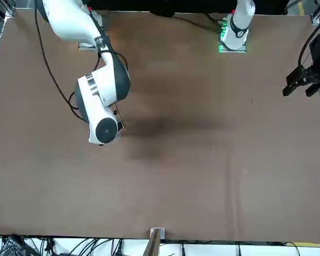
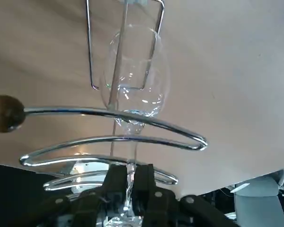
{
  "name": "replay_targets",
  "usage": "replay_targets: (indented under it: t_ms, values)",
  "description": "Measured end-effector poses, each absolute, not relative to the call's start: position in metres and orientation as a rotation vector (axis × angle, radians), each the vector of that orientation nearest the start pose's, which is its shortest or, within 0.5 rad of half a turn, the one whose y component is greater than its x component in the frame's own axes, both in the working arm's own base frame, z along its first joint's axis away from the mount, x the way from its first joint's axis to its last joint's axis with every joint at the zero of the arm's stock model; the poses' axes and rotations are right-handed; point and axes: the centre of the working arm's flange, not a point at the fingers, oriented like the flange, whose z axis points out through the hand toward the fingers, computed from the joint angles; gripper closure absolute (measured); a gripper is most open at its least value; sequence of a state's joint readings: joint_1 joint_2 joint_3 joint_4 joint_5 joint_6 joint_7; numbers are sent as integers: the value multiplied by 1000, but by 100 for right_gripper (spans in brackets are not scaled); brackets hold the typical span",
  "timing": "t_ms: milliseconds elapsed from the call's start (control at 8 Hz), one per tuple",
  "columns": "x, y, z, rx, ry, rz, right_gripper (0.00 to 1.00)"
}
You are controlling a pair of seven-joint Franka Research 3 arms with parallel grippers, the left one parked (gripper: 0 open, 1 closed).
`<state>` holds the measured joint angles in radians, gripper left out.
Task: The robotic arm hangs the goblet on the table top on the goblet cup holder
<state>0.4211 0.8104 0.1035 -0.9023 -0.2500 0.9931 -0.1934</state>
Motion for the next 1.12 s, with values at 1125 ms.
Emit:
replay_targets:
  t_ms: [1125]
  values:
    - [614, 283, 383, -3064, -1030, 1133, 71]
